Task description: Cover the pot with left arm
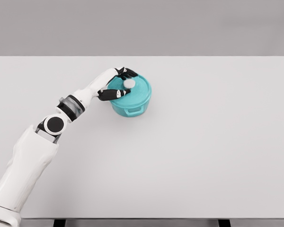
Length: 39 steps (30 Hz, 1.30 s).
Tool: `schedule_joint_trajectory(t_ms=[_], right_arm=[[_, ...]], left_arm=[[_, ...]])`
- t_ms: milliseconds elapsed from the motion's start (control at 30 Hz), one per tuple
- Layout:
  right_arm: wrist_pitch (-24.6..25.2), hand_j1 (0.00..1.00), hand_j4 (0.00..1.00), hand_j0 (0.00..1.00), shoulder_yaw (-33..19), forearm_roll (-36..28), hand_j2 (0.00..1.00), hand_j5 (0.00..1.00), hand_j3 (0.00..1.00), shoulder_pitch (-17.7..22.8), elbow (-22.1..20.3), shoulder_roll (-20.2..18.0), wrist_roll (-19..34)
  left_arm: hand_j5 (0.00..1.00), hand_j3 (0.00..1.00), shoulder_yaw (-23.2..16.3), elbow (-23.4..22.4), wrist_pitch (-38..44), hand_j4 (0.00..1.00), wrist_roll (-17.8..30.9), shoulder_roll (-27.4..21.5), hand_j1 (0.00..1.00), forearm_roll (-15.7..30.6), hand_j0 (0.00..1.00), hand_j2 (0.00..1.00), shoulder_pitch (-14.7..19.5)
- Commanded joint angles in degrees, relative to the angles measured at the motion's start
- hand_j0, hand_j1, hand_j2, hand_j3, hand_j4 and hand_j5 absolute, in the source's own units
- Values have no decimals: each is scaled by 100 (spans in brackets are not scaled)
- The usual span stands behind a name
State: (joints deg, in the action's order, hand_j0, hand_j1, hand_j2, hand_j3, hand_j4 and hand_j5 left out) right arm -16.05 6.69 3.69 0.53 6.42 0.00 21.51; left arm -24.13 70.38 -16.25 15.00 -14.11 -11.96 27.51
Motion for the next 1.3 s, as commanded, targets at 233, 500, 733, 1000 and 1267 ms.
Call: schedule_joint_trajectory(t_ms=[233,500,733,1000,1267], right_arm=[[-3,100,100,100,-1,0,100,100,100,0,0,0,2],[-3,100,100,100,-1,9,100,100,100,0,0,0,2],[-3,100,100,100,-1,9,100,100,100,0,0,0,2],[-3,100,100,100,-1,9,100,100,100,0,9,0,2],[-3,100,100,100,-1,9,100,100,100,0,0,0,2]], left_arm=[[80,80,-21,-33,-10,80,38,-4,80,-140,80,80,0],[80,80,-21,-33,-10,80,38,-4,80,-131,80,80,18],[83,83,-21,-33,-10,83,38,-13,83,-131,83,83,18],[86,86,-21,-42,-1,86,38,-4,86,-131,86,86,26],[86,86,-21,-50,-1,86,38,-13,86,-131,86,86,44]])
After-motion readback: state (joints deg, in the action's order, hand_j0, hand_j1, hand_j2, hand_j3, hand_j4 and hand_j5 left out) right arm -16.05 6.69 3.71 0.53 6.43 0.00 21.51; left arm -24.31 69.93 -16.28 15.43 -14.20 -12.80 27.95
